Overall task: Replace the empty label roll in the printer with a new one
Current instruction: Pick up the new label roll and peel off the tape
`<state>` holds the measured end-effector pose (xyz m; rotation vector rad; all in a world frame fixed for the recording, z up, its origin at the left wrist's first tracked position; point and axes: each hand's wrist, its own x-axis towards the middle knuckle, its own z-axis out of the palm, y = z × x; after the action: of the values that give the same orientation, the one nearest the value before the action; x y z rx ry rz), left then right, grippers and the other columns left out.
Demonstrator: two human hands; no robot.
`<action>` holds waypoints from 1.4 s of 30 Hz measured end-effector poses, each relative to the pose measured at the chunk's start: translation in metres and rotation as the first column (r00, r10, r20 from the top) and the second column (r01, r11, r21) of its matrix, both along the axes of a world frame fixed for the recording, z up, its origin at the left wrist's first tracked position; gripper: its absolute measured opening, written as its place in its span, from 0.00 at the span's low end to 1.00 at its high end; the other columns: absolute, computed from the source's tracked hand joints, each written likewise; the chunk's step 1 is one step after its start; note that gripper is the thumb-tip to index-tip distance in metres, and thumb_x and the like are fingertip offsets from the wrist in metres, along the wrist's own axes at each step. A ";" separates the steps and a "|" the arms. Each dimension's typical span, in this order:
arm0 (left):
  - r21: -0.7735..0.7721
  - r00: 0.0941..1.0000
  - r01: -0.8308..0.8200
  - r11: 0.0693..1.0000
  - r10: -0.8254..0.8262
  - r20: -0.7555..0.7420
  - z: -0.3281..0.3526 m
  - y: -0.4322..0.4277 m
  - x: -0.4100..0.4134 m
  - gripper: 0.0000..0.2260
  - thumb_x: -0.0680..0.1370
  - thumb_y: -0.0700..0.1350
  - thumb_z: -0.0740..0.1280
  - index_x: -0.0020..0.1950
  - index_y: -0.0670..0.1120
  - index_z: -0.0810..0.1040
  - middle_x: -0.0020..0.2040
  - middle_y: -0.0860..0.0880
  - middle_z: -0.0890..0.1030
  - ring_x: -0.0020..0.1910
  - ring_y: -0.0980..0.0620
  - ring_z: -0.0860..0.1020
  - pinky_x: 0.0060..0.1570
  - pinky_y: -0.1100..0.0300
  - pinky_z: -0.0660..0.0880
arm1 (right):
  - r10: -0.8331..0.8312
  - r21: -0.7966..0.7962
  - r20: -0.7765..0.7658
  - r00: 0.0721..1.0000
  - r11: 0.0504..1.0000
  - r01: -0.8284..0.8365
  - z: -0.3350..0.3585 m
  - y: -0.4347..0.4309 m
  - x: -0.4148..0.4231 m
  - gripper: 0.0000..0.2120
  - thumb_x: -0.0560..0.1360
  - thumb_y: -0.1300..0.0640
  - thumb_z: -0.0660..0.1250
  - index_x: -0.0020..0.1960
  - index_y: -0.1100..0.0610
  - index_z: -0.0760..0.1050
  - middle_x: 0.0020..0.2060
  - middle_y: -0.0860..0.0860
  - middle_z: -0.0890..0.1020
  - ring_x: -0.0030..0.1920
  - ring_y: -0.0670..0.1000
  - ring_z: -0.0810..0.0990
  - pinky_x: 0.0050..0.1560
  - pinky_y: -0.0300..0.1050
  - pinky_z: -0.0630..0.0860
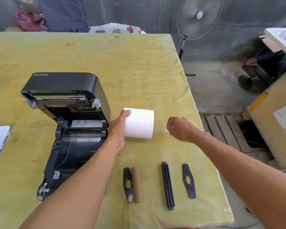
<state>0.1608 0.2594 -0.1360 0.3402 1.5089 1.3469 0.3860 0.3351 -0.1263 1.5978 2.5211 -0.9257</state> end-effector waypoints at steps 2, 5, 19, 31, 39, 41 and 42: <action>-0.010 1.000 -0.005 1.000 0.005 0.001 -0.002 0.001 0.001 0.20 0.56 0.59 0.73 0.40 0.47 0.80 0.30 0.52 0.83 0.36 0.47 0.81 0.44 0.50 0.74 | 0.062 0.000 0.106 0.992 0.998 -0.063 -0.010 -0.002 0.003 0.09 0.82 0.62 0.57 0.54 0.63 0.76 0.48 0.60 0.82 0.47 0.63 0.82 0.48 0.56 0.81; -0.028 1.000 -0.013 1.000 0.014 0.002 -0.004 0.002 0.003 0.21 0.56 0.59 0.73 0.41 0.47 0.80 0.30 0.51 0.83 0.37 0.46 0.81 0.44 0.50 0.74 | 0.128 -0.007 0.146 0.981 0.992 -0.128 -0.021 -0.006 0.011 0.07 0.81 0.65 0.56 0.54 0.63 0.73 0.46 0.62 0.82 0.43 0.65 0.81 0.42 0.57 0.79; -0.037 1.000 -0.018 0.999 0.018 0.009 -0.006 0.007 0.015 0.19 0.62 0.56 0.71 0.47 0.47 0.78 0.42 0.46 0.82 0.40 0.45 0.81 0.43 0.50 0.76 | 0.280 0.065 0.248 0.927 0.950 -0.305 -0.027 -0.033 0.030 0.24 0.77 0.69 0.58 0.69 0.52 0.60 0.59 0.55 0.84 0.40 0.57 0.80 0.42 0.56 0.81; -0.004 1.000 -0.001 1.000 0.001 0.021 0.009 -0.006 0.013 0.18 0.61 0.56 0.71 0.46 0.47 0.78 0.39 0.47 0.82 0.38 0.45 0.81 0.44 0.49 0.75 | -0.081 0.035 0.022 0.997 0.996 0.080 -0.020 -0.040 0.032 0.15 0.81 0.60 0.58 0.67 0.52 0.68 0.54 0.55 0.85 0.48 0.60 0.82 0.51 0.55 0.80; 0.057 0.998 0.017 0.998 -0.021 0.059 0.023 -0.024 0.009 0.18 0.62 0.57 0.72 0.47 0.50 0.79 0.43 0.47 0.84 0.40 0.46 0.83 0.44 0.50 0.77 | -0.494 -0.568 -0.485 0.722 0.805 0.169 0.035 -0.061 -0.007 0.26 0.71 0.33 0.69 0.61 0.49 0.77 0.59 0.49 0.81 0.55 0.52 0.83 0.49 0.49 0.83; 0.067 0.998 0.031 0.997 -0.035 0.061 0.029 -0.029 0.009 0.19 0.63 0.58 0.72 0.48 0.50 0.80 0.45 0.46 0.84 0.41 0.45 0.83 0.44 0.51 0.77 | -0.469 -0.614 -0.483 0.740 0.784 0.096 0.039 -0.074 -0.020 0.30 0.67 0.34 0.72 0.64 0.47 0.75 0.60 0.48 0.80 0.58 0.54 0.82 0.52 0.51 0.82; 0.076 0.997 0.044 0.996 -0.049 0.062 0.033 -0.033 0.010 0.19 0.64 0.59 0.72 0.49 0.50 0.80 0.45 0.46 0.84 0.41 0.45 0.83 0.42 0.52 0.77 | -0.471 -0.614 -0.495 0.730 0.784 0.089 0.040 -0.080 -0.026 0.30 0.68 0.36 0.74 0.65 0.48 0.75 0.60 0.49 0.81 0.57 0.55 0.82 0.54 0.52 0.82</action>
<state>0.1707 0.2266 -0.1033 0.3741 1.3929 1.3673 0.3601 0.2550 -0.0867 1.6812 1.9287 -2.3323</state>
